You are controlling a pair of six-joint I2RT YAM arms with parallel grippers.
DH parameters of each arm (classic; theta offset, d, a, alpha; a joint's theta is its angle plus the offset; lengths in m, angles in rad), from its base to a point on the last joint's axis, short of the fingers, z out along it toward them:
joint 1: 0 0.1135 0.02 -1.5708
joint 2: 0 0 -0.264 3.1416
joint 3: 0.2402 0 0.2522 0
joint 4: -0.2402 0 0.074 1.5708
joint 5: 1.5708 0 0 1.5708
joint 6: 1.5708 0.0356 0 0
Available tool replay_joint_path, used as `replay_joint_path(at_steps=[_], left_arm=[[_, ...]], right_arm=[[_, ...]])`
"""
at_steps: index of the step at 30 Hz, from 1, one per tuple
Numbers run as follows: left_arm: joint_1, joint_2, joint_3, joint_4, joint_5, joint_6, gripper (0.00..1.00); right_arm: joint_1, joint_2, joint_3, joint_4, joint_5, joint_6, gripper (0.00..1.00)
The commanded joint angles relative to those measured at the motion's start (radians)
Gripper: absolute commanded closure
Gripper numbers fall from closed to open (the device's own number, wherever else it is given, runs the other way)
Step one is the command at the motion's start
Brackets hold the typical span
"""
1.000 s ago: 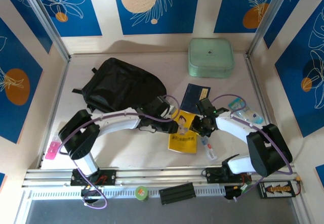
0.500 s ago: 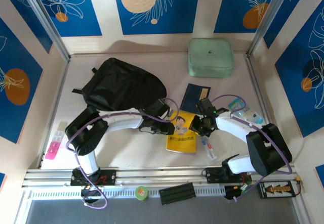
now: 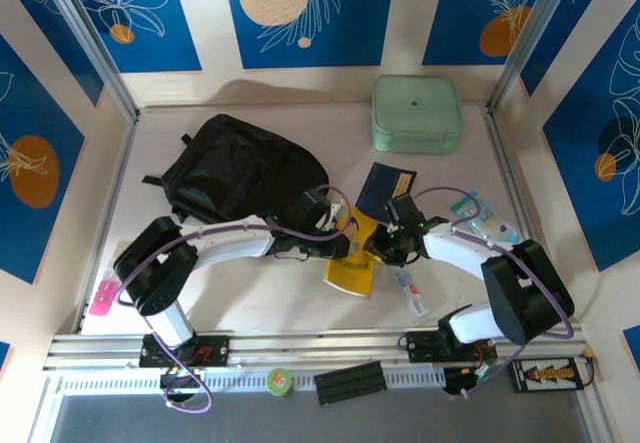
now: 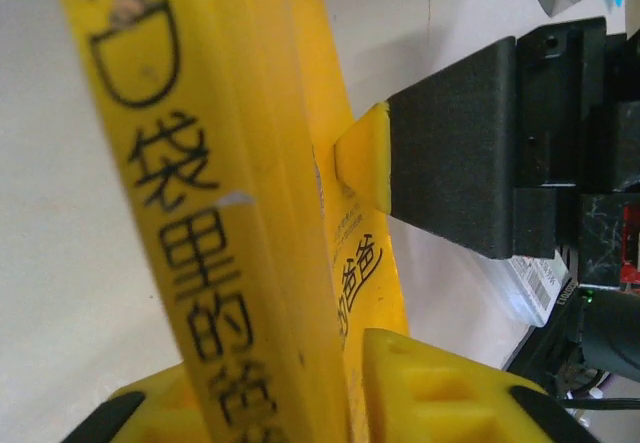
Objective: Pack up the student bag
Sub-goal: Pick up the book at the center of the table, then pass the book.
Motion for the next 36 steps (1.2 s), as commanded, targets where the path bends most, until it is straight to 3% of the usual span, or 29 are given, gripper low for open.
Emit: replay_joint_path(at_steps=[1, 8, 16, 21, 26, 29, 32, 36], left_arm=[[-0.014, -0.028, -0.004, 0.069, 0.049, 0.009, 0.79], [0.015, -0.124, 0.007, -0.034, -0.075, 0.062, 0.99], [0.126, -0.313, 0.022, -0.064, -0.206, 0.088, 1.0], [0.241, -0.386, 0.015, 0.042, -0.223, -0.001, 1.0], [0.319, -0.408, -0.018, 0.223, -0.216, -0.148, 1.0], [0.338, -0.417, -0.043, 0.334, -0.232, -0.249, 1.0], [0.33, -0.447, -0.101, 0.465, -0.318, -0.367, 1.0], [0.323, -0.456, -0.136, 0.571, -0.347, -0.488, 1.0]], right_arm=[[0.017, 0.029, -0.027, -0.012, -0.023, 0.023, 0.74], [0.01, -0.048, 0.003, -0.072, 0.043, -0.001, 0.67], [-0.013, -0.223, 0.008, 0.073, -0.033, -0.039, 0.4], [-0.019, -0.284, 0.026, 0.21, -0.074, 0.004, 0.25], [-0.022, -0.231, 0.016, 0.462, -0.196, 0.15, 0.2], [-0.021, -0.171, -0.007, 0.684, -0.254, 0.303, 0.19], [-0.011, -0.105, -0.01, 0.896, -0.279, 0.413, 0.15], [-0.008, -0.052, 0.047, 1.0, -0.311, 0.486, 0.07]])
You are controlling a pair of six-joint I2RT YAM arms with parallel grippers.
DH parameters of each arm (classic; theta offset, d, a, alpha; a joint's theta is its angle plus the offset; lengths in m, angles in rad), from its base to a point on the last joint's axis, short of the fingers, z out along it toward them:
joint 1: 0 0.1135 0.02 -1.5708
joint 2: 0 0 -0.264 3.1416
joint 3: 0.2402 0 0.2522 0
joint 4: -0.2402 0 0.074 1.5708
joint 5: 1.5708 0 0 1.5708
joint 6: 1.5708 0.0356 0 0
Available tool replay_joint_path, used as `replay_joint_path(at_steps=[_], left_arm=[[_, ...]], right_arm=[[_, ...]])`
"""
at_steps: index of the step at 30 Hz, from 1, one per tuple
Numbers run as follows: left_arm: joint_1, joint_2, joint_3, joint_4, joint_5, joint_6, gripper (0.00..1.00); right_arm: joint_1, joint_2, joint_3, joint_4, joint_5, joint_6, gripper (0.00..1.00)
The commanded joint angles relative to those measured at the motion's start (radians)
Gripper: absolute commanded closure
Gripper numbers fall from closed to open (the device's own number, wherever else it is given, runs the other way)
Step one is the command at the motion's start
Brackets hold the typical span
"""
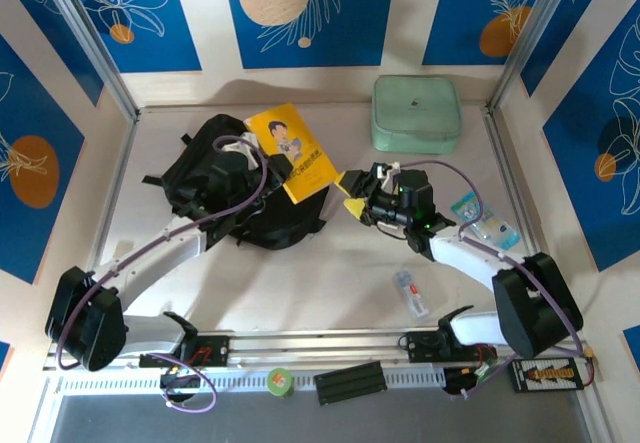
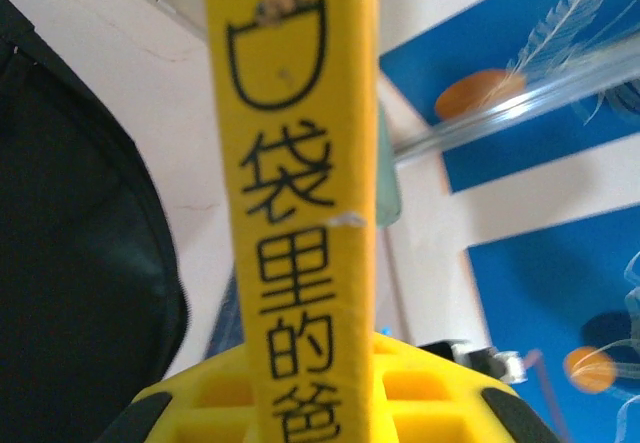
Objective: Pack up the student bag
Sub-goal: Pass the book.
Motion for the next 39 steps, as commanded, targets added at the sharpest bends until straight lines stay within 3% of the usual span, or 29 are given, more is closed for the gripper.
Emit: replay_joint_path(at_steps=[1, 9, 13, 18, 24, 27, 30, 35, 39], left_arm=[[-0.011, -0.037, -0.009, 0.235, -0.058, -0.157, 1.0], [-0.027, -0.018, -0.02, 0.31, -0.068, -0.262, 1.0], [-0.027, -0.009, -0.014, 0.319, -0.073, -0.272, 1.0], [-0.027, -0.015, -0.017, 0.303, -0.09, -0.274, 1.0], [-0.015, -0.013, -0.043, 0.295, -0.09, -0.305, 1.0], [-0.01, -0.027, -0.051, 0.274, -0.096, -0.298, 0.99], [0.01, -0.041, -0.038, 0.224, -0.043, -0.227, 0.84], [0.023, -0.087, -0.013, -0.023, 0.015, 0.033, 0.45], [0.02, -0.125, -0.008, -0.241, 0.011, 0.265, 0.25]], right_arm=[[0.01, 0.028, 0.056, 0.202, -0.054, 0.13, 0.07], [0.087, 0.181, 0.154, 0.357, -0.012, 0.23, 0.05], [0.119, 0.25, 0.172, 0.446, 0.021, 0.268, 0.11], [0.126, 0.312, 0.166, 0.553, 0.042, 0.319, 0.38], [0.122, 0.312, 0.161, 0.599, 0.059, 0.32, 0.58], [0.114, 0.283, 0.156, 0.551, 0.051, 0.297, 0.85], [0.1, 0.228, 0.166, 0.423, 0.023, 0.236, 0.96], [0.068, 0.055, 0.173, 0.005, 0.052, 0.017, 0.98], [0.02, -0.074, 0.188, -0.293, 0.082, -0.141, 0.98]])
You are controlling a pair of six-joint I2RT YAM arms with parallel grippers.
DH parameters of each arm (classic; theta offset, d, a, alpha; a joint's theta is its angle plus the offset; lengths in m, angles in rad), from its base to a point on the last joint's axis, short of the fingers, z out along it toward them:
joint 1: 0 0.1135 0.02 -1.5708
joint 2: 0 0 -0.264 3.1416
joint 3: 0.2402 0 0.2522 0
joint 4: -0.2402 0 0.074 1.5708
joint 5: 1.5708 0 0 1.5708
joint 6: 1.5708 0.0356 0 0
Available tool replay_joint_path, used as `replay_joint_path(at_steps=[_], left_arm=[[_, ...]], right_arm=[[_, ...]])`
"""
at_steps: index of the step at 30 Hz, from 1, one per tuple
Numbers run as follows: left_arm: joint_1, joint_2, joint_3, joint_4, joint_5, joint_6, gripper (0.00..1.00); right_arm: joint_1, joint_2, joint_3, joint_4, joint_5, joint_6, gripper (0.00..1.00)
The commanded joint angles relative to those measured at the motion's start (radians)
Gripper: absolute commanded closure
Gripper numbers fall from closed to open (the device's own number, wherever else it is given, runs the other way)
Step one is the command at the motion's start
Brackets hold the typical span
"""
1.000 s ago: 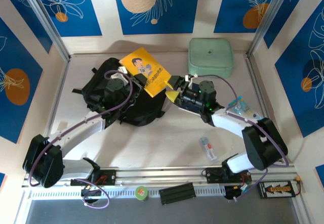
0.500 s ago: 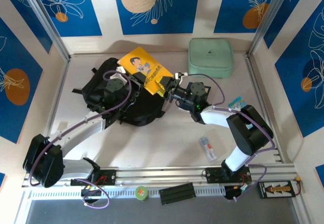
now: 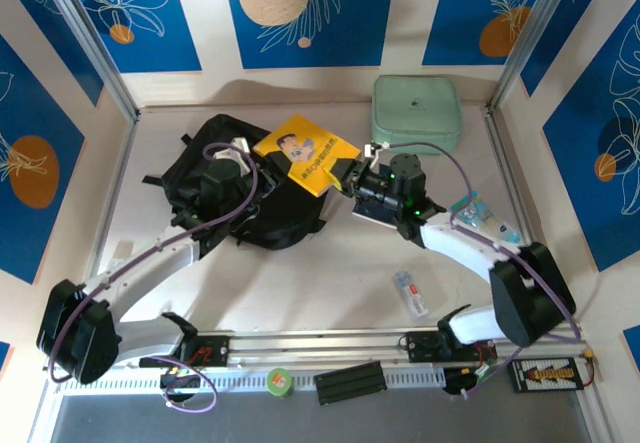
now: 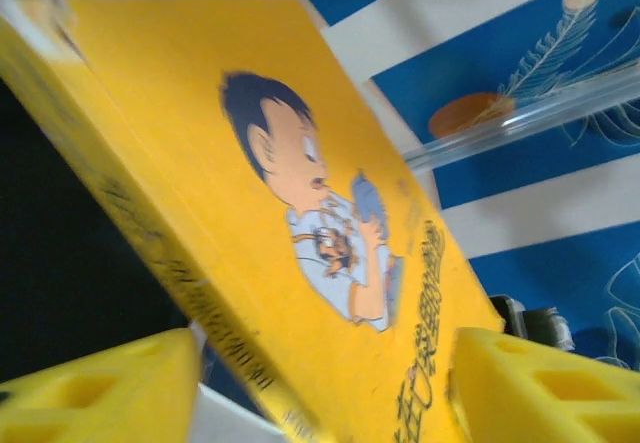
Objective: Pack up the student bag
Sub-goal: Pass the book, then open the student bag at the top-center of the table.
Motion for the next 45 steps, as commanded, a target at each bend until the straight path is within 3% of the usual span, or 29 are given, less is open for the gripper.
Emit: replay_joint_path(at_steps=[1, 5, 9, 17, 21, 28, 33, 39, 45], left_arm=[[0.006, -0.043, 0.053, -0.241, 0.018, 0.288, 0.22], [-0.015, -0.022, 0.116, -0.481, -0.028, 0.53, 0.12], [-0.084, 0.042, 0.191, -0.634, -0.092, 0.748, 0.1], [-0.186, 0.263, 0.383, -0.885, -0.2, 1.027, 0.09], [-0.197, 0.393, 0.487, -0.979, -0.241, 1.068, 0.15], [-0.201, 0.567, 0.62, -1.039, -0.174, 1.113, 0.37], [-0.206, 0.645, 0.692, -1.076, -0.192, 1.112, 0.53], [-0.209, 0.705, 0.748, -1.131, -0.211, 1.099, 0.6], [-0.222, 0.788, 0.833, -1.251, -0.355, 1.09, 0.61]], right_arm=[[-0.044, -0.103, 0.036, -0.319, 0.029, -0.201, 0.98], [-0.127, -0.159, 0.009, -0.439, 0.001, -0.265, 0.98], [-0.204, -0.184, -0.026, -0.483, -0.044, -0.296, 0.98], [-0.337, -0.188, -0.055, -0.544, -0.165, -0.386, 0.98], [-0.394, -0.191, -0.068, -0.558, -0.224, -0.398, 0.98], [-0.429, -0.24, -0.098, -0.565, -0.247, -0.392, 0.98], [-0.449, -0.289, -0.103, -0.591, -0.255, -0.378, 0.98], [-0.484, -0.335, -0.102, -0.6, -0.276, -0.373, 0.97], [-0.48, -0.305, -0.078, -0.595, -0.303, -0.375, 0.97]])
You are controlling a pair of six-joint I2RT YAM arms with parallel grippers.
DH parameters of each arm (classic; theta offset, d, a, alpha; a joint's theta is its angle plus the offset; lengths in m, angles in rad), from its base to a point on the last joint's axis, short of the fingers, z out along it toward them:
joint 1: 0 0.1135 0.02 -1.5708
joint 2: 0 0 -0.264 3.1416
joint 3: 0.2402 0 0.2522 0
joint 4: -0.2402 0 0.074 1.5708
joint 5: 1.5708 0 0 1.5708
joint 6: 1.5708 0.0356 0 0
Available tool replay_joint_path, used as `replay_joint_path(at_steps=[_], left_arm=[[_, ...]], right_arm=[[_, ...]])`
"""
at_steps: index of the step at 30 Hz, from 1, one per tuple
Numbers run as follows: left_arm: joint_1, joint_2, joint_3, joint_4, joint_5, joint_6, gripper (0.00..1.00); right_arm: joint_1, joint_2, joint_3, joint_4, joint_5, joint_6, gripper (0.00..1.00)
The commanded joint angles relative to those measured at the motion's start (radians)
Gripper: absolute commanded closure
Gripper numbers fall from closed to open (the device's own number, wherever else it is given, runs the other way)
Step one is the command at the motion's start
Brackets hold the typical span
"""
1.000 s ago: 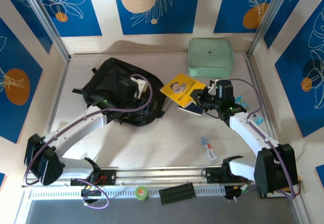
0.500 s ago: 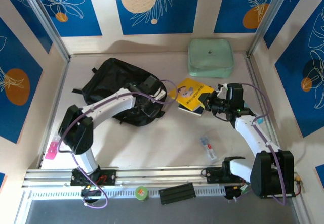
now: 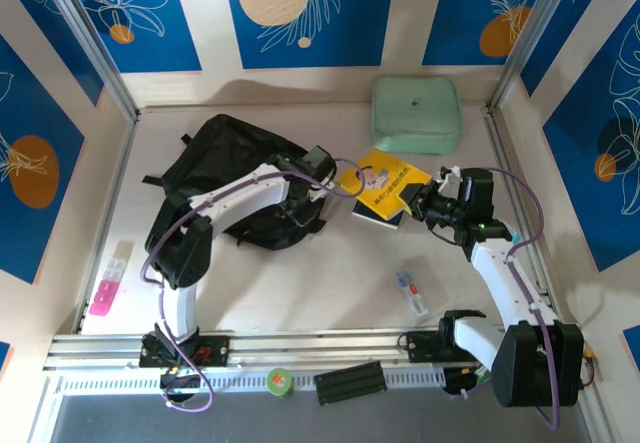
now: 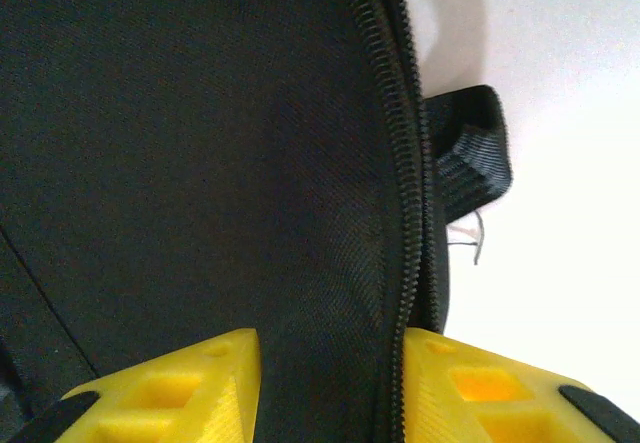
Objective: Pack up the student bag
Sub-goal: Open the student bag at the top-center of the table.
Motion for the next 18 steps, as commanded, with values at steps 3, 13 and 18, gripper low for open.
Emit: replay_joint_path(at_steps=[3, 13, 18], left_arm=[[-0.017, 0.056, 0.067, -0.122, -0.087, -0.004, 0.61], [-0.04, 0.057, 0.141, -0.17, -0.26, -0.009, 0.71], [-0.043, 0.027, 0.176, -0.175, -0.325, -0.014, 0.87]], right_arm=[[0.014, -0.008, 0.031, 0.031, -0.053, -0.012, 0.97], [-0.001, 0.021, 0.028, 0.001, -0.033, -0.044, 0.97], [-0.024, 0.034, 0.047, -0.028, -0.038, -0.057, 0.97]])
